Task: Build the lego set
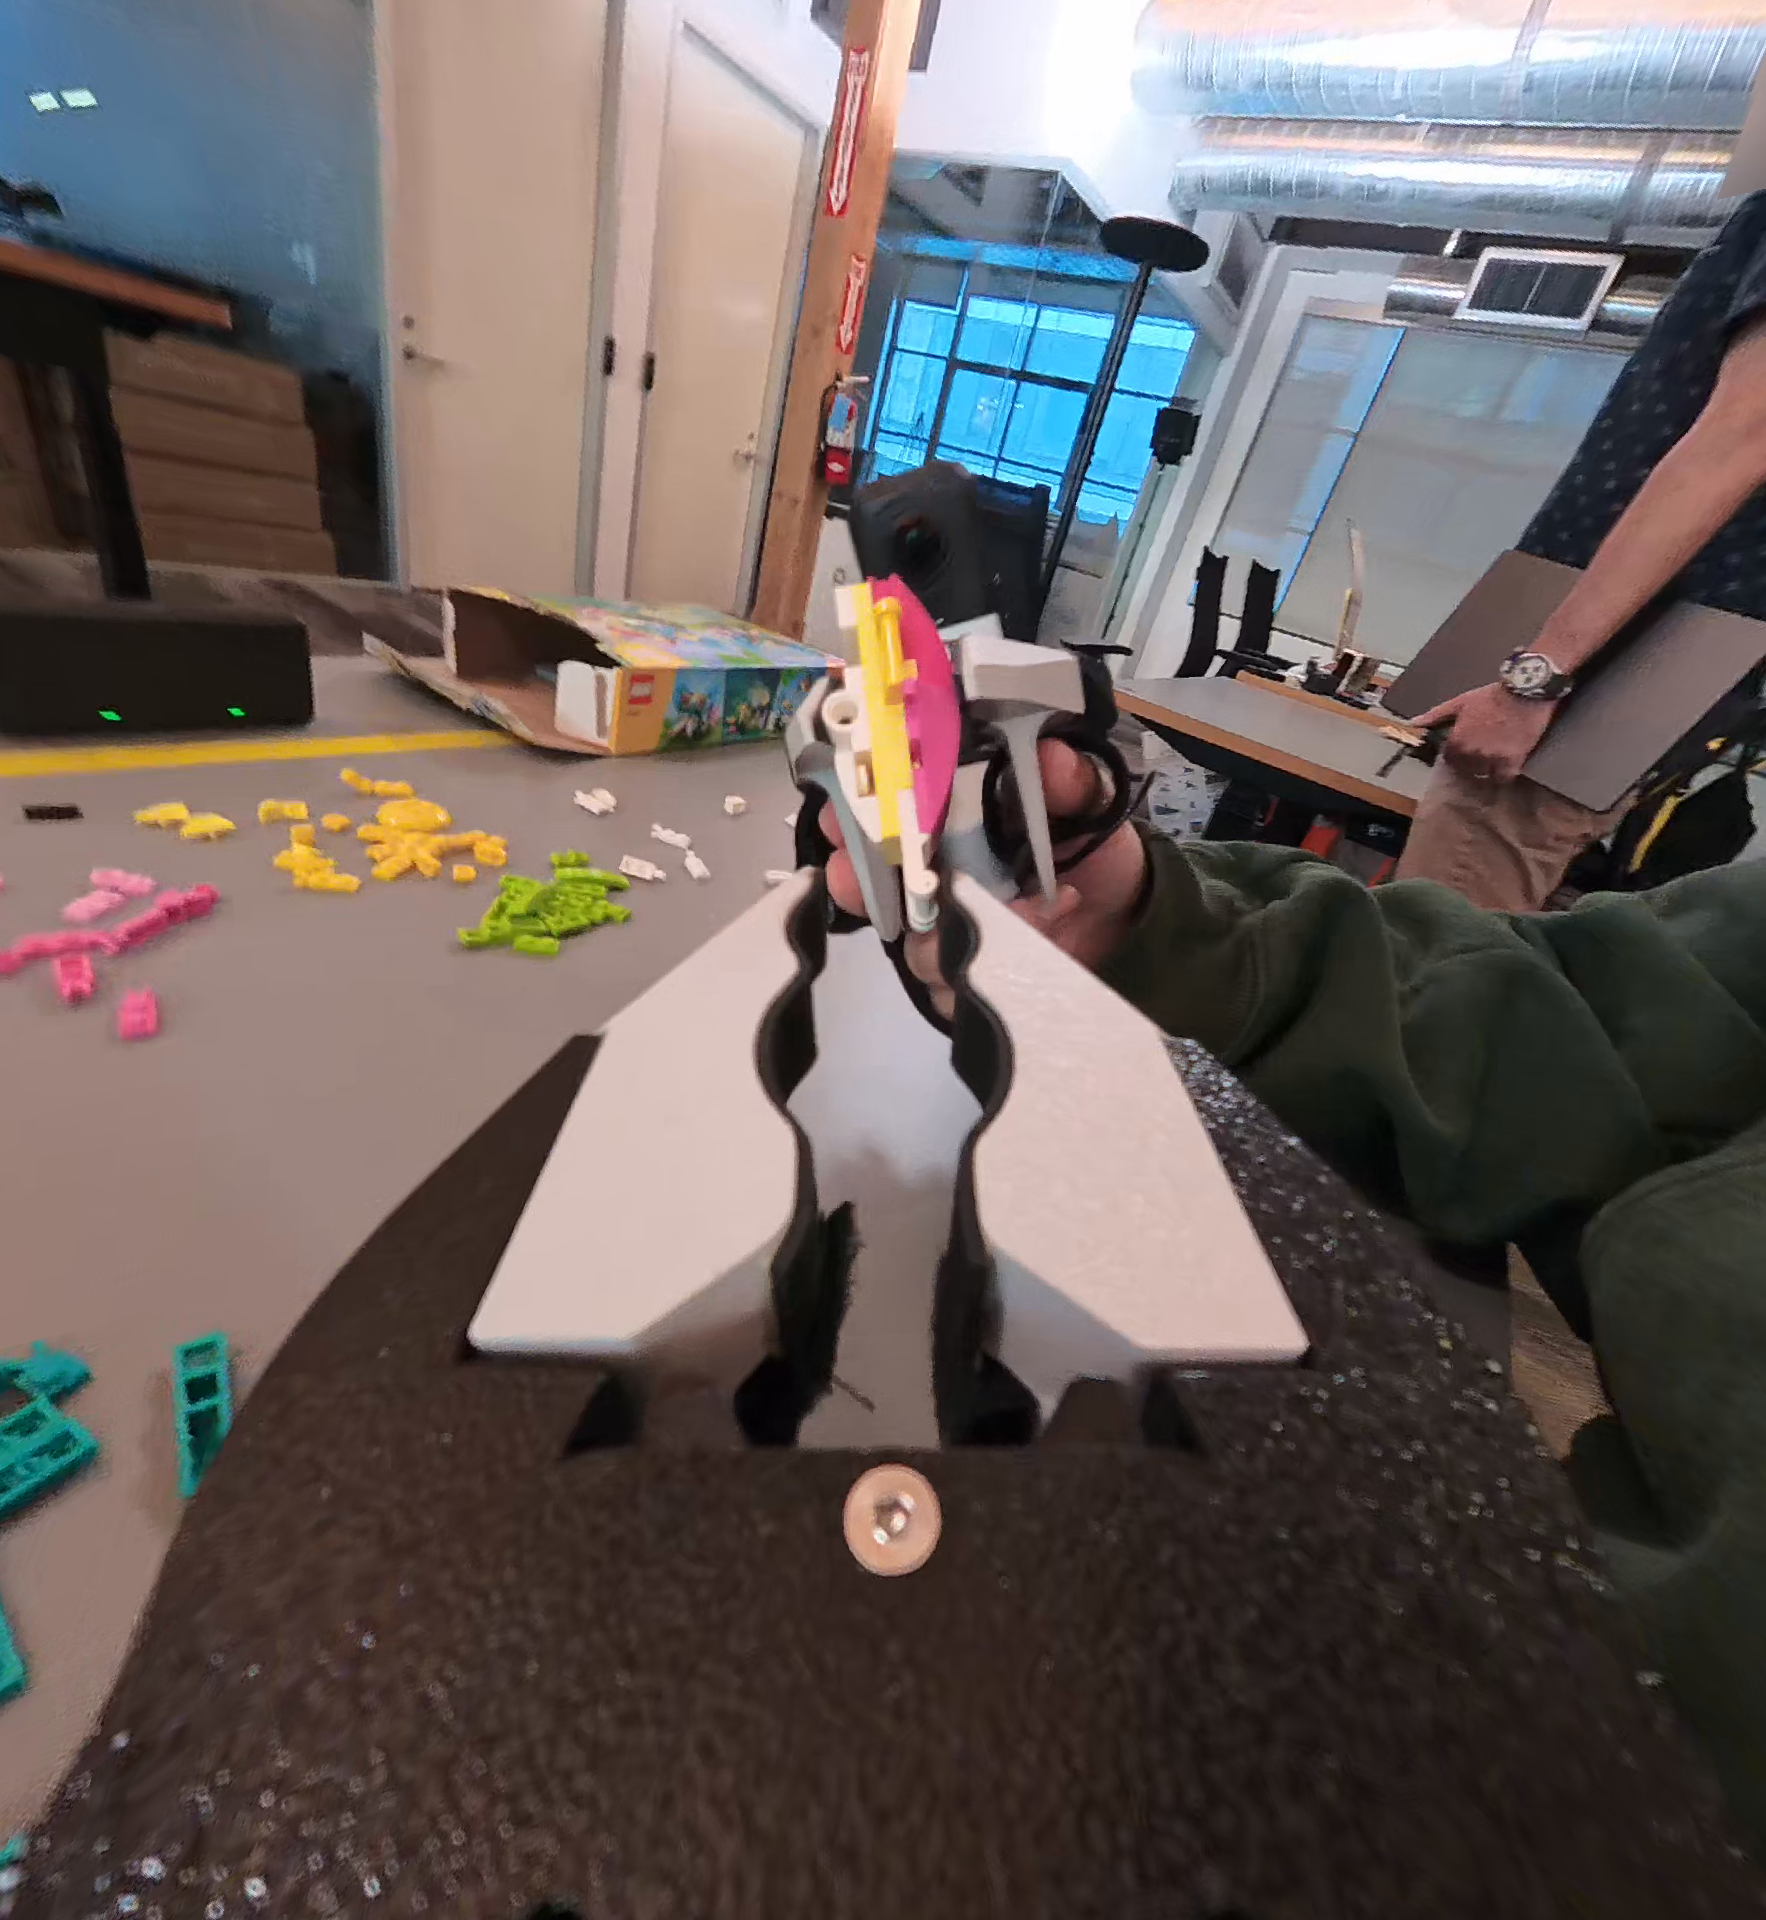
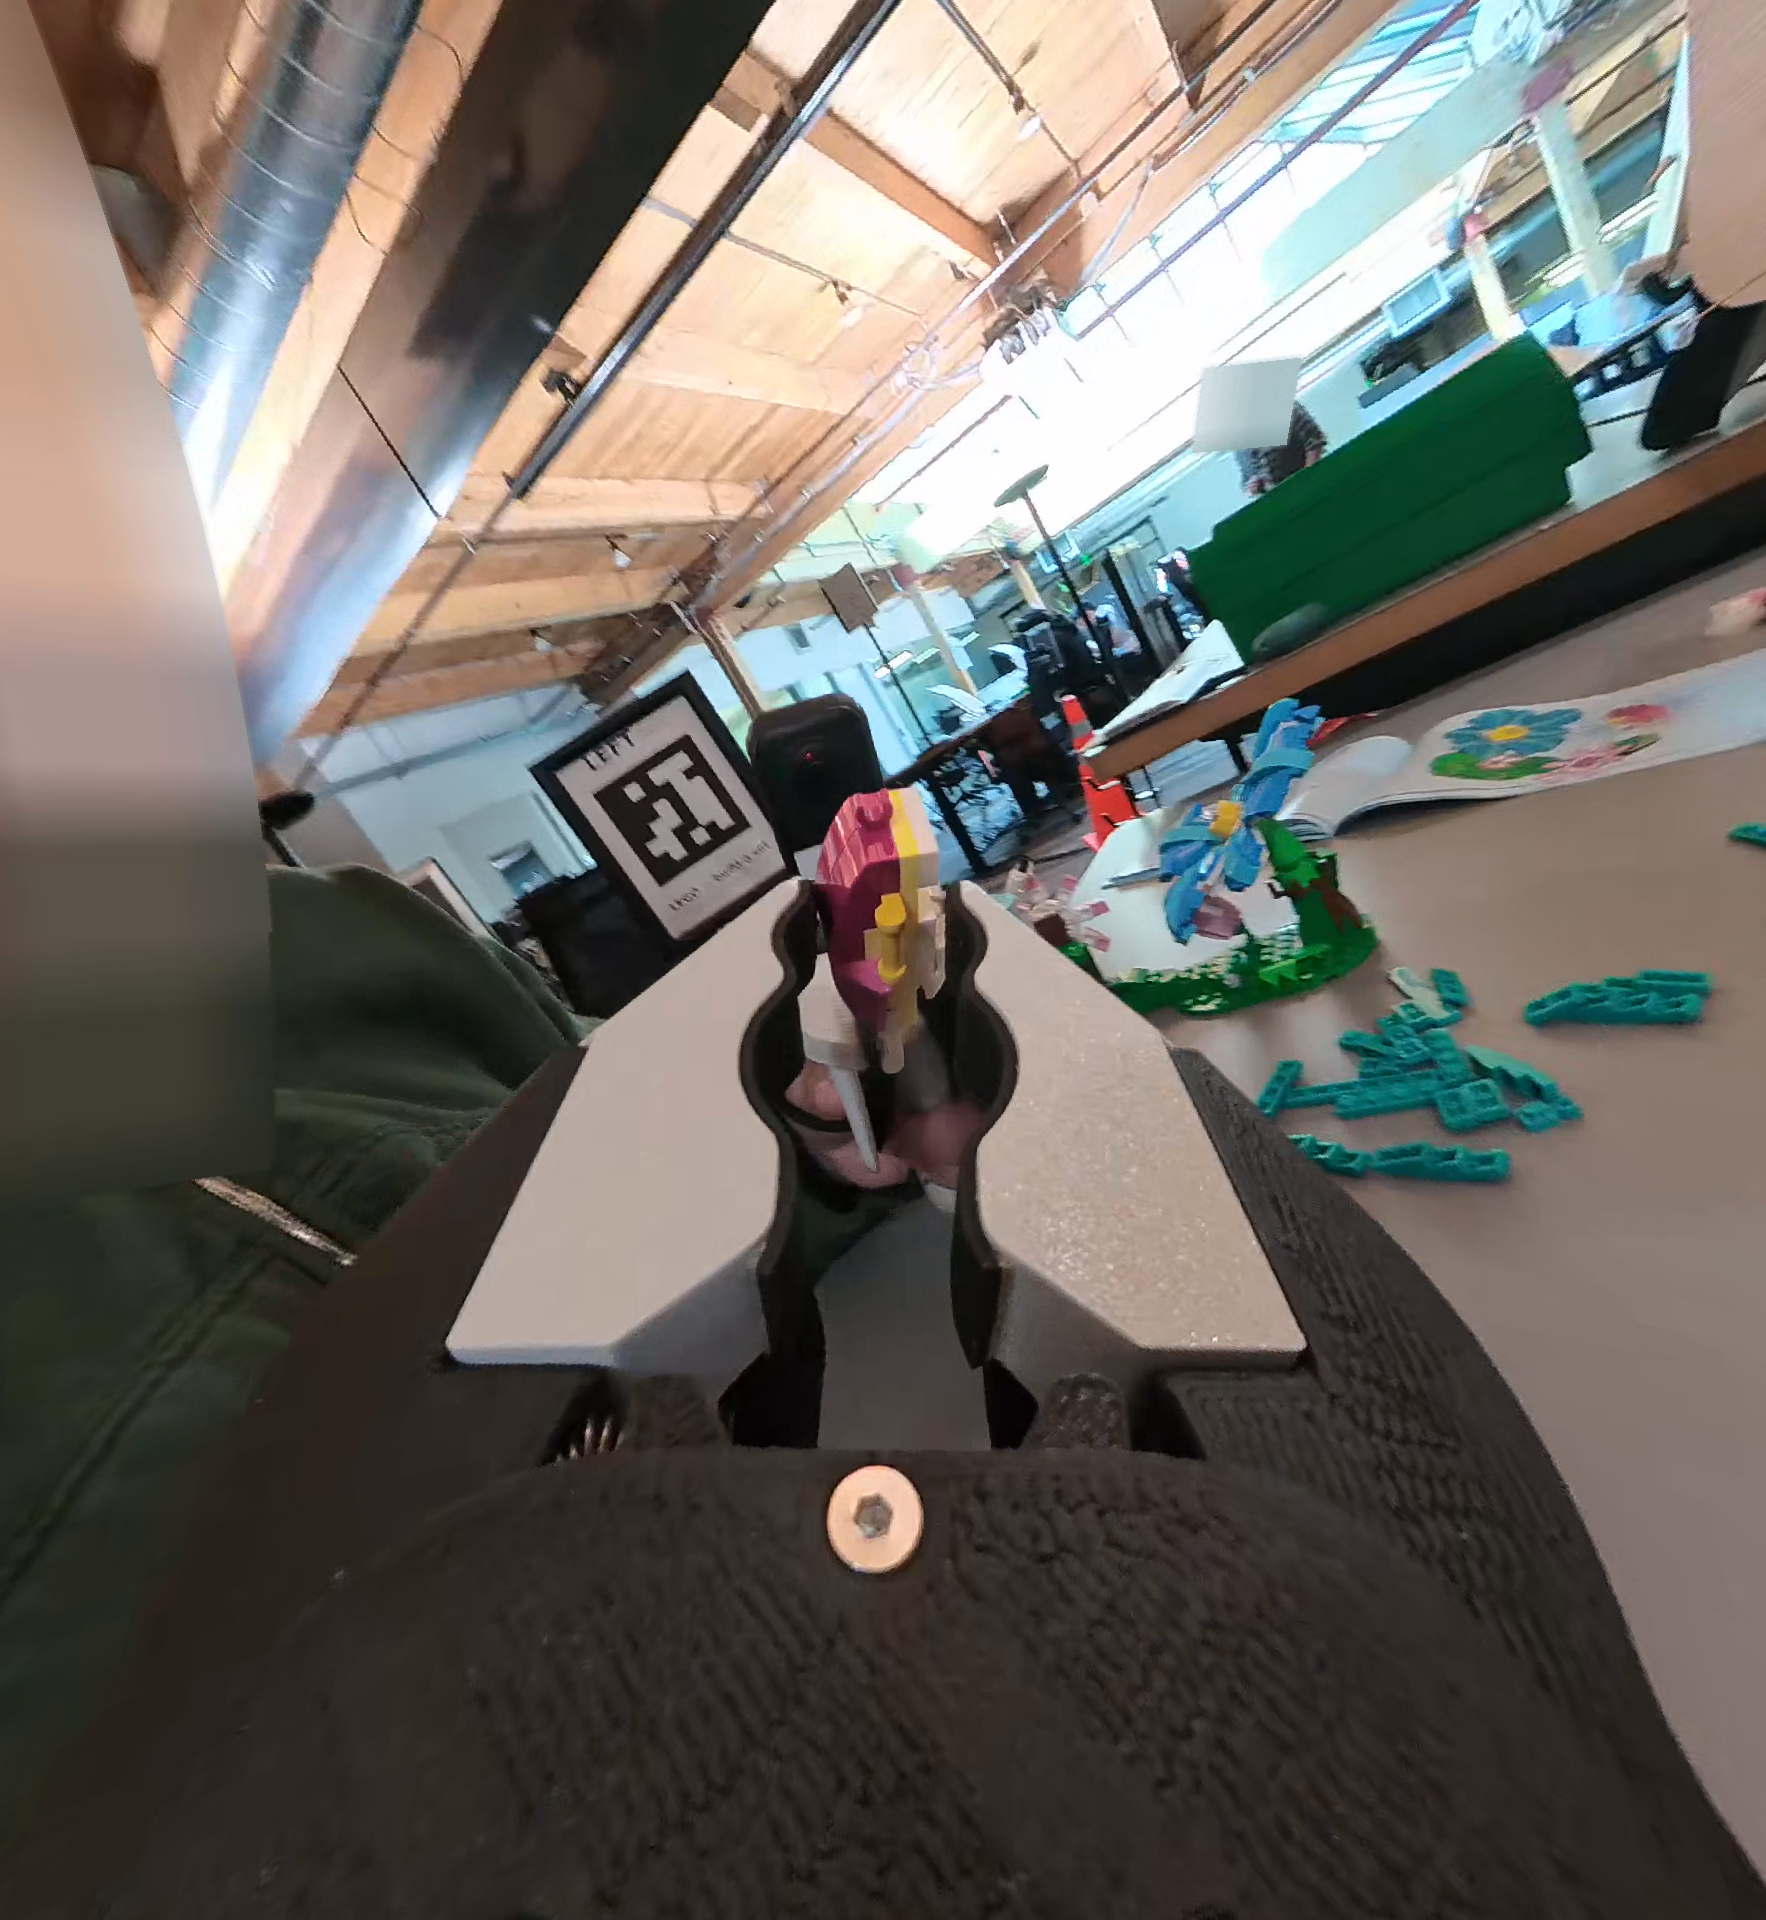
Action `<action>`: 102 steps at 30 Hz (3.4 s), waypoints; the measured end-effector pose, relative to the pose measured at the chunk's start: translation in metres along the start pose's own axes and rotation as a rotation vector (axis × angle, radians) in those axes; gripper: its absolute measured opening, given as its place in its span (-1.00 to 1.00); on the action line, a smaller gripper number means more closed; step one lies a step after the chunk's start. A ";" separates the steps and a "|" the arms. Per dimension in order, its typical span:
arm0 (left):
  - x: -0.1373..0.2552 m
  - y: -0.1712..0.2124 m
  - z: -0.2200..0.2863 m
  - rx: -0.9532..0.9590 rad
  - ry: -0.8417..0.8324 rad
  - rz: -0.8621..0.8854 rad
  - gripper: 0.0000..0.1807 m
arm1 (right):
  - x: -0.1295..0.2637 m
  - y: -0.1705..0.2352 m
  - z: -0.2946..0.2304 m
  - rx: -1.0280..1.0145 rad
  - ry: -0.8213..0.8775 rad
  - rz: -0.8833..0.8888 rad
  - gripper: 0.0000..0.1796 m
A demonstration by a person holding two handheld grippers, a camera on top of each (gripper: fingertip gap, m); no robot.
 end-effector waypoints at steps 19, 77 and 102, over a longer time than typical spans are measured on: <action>-0.002 -0.005 0.014 0.315 0.266 0.068 -0.97 | -0.004 -0.010 -0.013 0.118 0.005 -0.006 -0.60; 0.003 0.015 0.025 -0.449 -0.057 0.139 -0.80 | 0.054 0.025 -0.017 0.833 0.776 -0.015 -0.73; 0.245 -0.009 -0.062 -0.340 -0.936 0.021 -0.41 | -0.039 0.035 -0.011 0.736 0.661 -0.003 -0.74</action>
Point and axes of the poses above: each gripper's, where its closed fingertips meet, x back along the fingers, y out of its underside, z = x × y across the jaws, the point moved 4 cm from there along x, back along the fingers, and after that the axes turned 6 degrees about x, right-handed, at the moved point
